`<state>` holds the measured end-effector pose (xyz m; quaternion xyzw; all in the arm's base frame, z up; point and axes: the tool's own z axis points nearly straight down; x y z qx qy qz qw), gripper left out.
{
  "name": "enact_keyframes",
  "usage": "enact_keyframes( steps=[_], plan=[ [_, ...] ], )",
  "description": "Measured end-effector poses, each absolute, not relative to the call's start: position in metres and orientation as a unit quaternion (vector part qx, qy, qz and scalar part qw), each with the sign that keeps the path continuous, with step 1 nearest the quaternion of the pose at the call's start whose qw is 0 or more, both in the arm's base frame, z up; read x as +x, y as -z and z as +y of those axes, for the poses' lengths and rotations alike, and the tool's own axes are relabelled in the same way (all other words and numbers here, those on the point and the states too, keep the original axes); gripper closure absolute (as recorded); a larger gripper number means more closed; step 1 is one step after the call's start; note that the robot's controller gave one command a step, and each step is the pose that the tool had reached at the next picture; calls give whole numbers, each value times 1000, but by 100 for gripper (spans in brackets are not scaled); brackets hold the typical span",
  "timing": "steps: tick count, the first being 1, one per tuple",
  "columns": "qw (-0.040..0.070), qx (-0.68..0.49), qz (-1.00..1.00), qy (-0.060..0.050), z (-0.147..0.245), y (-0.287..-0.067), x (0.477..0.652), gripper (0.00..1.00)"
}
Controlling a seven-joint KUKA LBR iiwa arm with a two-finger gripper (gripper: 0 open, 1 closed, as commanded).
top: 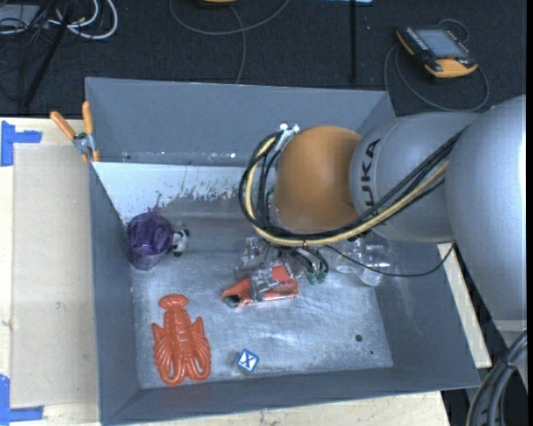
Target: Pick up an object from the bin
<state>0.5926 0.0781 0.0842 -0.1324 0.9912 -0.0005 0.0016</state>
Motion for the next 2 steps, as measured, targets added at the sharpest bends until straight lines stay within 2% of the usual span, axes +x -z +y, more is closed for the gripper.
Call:
enact_keyframes(
  steps=[1,2],
  plan=[
    [2,-132,991,0,78,-84,593,100],
    [2,-162,987,0,103,-237,592,100]
  ],
)
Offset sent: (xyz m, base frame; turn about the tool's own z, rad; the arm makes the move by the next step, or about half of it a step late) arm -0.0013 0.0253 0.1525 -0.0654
